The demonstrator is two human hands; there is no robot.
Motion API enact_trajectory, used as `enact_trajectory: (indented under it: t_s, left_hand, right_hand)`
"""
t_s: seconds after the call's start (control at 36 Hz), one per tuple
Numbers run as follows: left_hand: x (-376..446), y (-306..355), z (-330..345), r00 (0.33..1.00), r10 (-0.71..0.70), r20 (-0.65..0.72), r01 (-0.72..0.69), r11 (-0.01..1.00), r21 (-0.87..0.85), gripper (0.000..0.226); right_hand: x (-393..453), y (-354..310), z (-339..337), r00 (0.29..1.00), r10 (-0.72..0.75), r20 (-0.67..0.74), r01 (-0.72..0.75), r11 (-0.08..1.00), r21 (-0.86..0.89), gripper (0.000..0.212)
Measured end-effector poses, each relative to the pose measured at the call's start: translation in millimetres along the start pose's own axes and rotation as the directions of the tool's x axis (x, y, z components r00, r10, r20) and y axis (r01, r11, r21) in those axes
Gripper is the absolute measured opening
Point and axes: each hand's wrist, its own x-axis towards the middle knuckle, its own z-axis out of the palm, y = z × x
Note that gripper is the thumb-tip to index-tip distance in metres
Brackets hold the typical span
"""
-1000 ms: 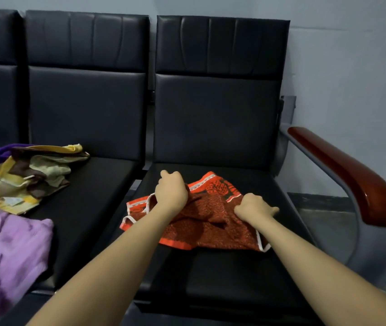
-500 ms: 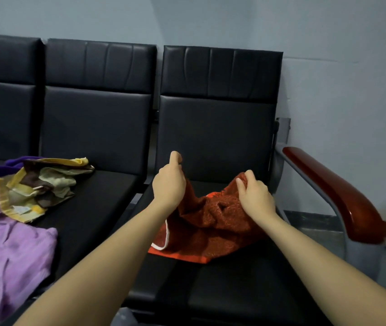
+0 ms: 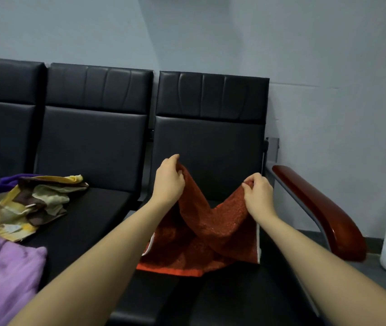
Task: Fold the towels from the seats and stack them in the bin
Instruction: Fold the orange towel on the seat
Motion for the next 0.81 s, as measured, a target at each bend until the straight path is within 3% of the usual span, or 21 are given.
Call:
enact_trajectory:
  t_s: [0.22,0.28,0.39,0.47,0.64,0.81]
  left_hand:
    - [2.9,-6.0,-3.9,0.994,-0.078,-0.080,0.091,0.981,0.171,0.033]
    - [6.9,-5.7,-9.4,0.987,-0.120,-0.109,0.139,0.973,0.182,0.031]
    - [17.2,0.2,-21.4,0.976,-0.178,-0.127,0.199,0.963,0.179,0.027]
    - [27.2,13.3,-28.2,0.970,-0.204,-0.132,0.217,0.971,0.095,0.031]
    - [46.1,43.0,-44.5,0.924,-0.353,-0.149,0.309,0.916,-0.256,0.038]
    - [58.2,65.5,-61.1,0.943,-0.239,-0.232,0.198,0.963,-0.185,0.037]
  right_hand:
    - [-1.8,-4.5,-8.2,1.000,0.009,-0.030,-0.015,0.981,-0.191,0.015]
    - [6.0,-9.0,-14.4,0.994,0.105,-0.030,-0.108,0.985,-0.135,0.015]
    - [24.4,-20.4,-27.5,0.971,0.235,0.045,-0.236,0.971,0.035,0.039]
    - [34.5,-30.6,-39.4,0.981,0.192,0.010,-0.191,0.981,-0.008,0.046]
    - [51.7,-47.3,-62.3,0.984,0.089,-0.152,-0.099,0.993,-0.060,0.026]
    - [71.1,-66.1,-86.4,0.965,0.113,-0.238,-0.100,0.993,0.065,0.025]
